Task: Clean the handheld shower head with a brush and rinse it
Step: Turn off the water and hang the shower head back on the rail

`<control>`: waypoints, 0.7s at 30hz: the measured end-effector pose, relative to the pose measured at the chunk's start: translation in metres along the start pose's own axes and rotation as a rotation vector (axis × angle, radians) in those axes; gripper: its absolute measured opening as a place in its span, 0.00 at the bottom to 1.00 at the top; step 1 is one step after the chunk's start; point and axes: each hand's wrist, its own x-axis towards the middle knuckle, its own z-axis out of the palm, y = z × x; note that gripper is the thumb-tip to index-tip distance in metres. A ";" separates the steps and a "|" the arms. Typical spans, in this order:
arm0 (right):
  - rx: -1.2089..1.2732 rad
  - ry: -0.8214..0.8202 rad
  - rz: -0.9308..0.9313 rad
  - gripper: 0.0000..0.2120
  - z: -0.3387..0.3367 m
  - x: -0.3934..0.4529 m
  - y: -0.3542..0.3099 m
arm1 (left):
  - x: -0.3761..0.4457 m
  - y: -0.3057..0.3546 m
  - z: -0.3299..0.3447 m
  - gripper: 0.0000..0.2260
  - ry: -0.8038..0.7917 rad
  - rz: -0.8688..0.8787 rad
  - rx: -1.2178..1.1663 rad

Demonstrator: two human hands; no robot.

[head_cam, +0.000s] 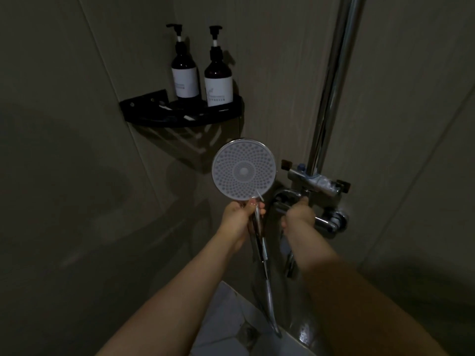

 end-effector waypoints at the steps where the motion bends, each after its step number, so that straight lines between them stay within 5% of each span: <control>1: 0.122 -0.028 0.069 0.24 0.000 0.001 0.001 | 0.000 0.001 0.000 0.09 0.000 0.003 0.002; 11: 0.772 -0.302 0.253 0.24 -0.005 -0.007 -0.001 | 0.005 -0.002 -0.003 0.08 0.000 -0.003 0.003; 21: 1.037 -0.476 0.347 0.23 -0.008 0.001 0.002 | 0.008 -0.006 -0.005 0.08 -0.012 -0.012 -0.002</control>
